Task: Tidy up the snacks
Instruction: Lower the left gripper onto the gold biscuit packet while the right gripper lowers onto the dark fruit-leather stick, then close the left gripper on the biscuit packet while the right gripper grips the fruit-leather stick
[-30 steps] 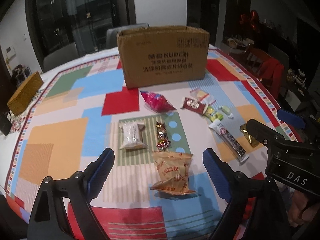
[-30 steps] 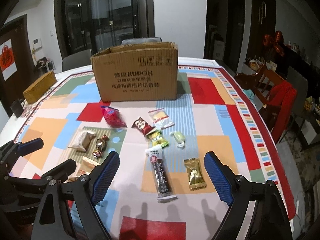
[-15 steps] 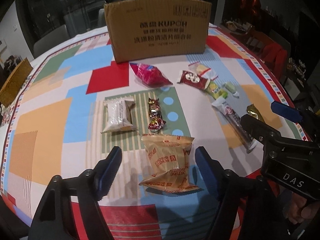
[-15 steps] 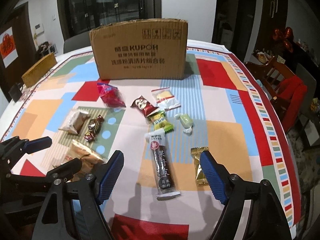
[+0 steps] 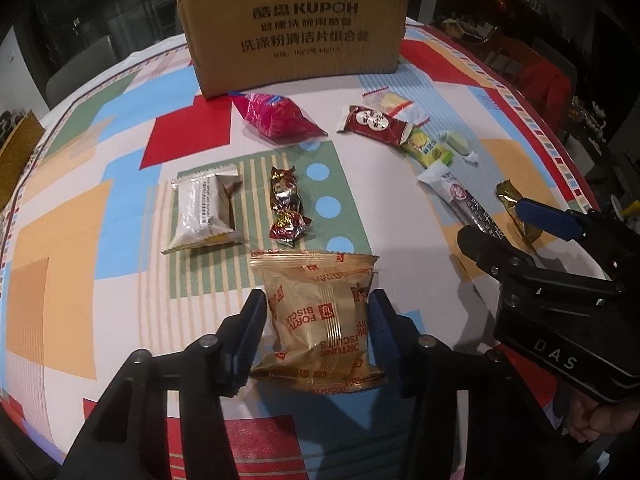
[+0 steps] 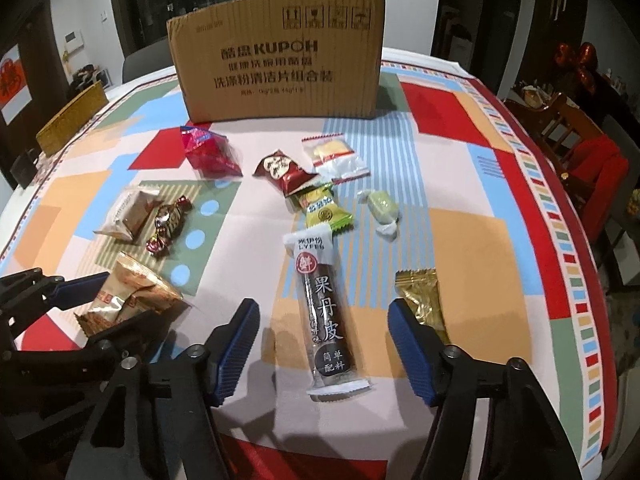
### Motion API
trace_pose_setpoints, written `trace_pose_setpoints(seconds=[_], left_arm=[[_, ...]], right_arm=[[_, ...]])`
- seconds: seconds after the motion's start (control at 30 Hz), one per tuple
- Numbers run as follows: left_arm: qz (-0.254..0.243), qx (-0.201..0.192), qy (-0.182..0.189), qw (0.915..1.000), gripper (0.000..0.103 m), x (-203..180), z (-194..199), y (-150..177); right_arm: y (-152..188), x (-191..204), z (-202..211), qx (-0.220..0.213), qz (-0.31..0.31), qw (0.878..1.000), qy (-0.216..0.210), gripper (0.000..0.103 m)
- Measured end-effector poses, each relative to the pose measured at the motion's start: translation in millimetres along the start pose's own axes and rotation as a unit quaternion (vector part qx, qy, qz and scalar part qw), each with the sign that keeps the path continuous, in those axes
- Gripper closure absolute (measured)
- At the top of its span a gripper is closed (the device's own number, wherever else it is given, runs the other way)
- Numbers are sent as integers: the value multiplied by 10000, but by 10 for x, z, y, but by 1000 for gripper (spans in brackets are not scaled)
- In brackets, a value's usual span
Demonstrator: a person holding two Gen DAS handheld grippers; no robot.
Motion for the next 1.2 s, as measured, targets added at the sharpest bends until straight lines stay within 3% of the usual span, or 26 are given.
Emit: trace_pose_setpoints(seconds=[0.17,0.27,0.37,0.43,1.2], left_arm=[[0,38,100,9999,53,-11,-21,4],[15,37,129,9999,58,-8,-24,5],[50,22,164,9999,59,1,-21,6],[66,-2,169,9998,60,12,-12,1],[138,-468,-136,9987,61,248,348,-127]], right_arm=[[36,1,-91,144,-46,9999,12,45],[46,-4,-132,206,-86,9997,17,57],[38,-4,-131,194,-85,9998,-17,76],[34,-5,-128,207,-109,9997,-74,81],[-231,112,280,-280,-249,9990,-251,83]])
Point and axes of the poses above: each gripper's, at about its wrist camera, not at the fingertips, and z roughly against the way its jaws point, x to its left, y to its underside, the point moved 4 cm from there along -z, roughly the way its jaws point, and after that the axes turned 14 degrees about -z, right-handed, at the moved point
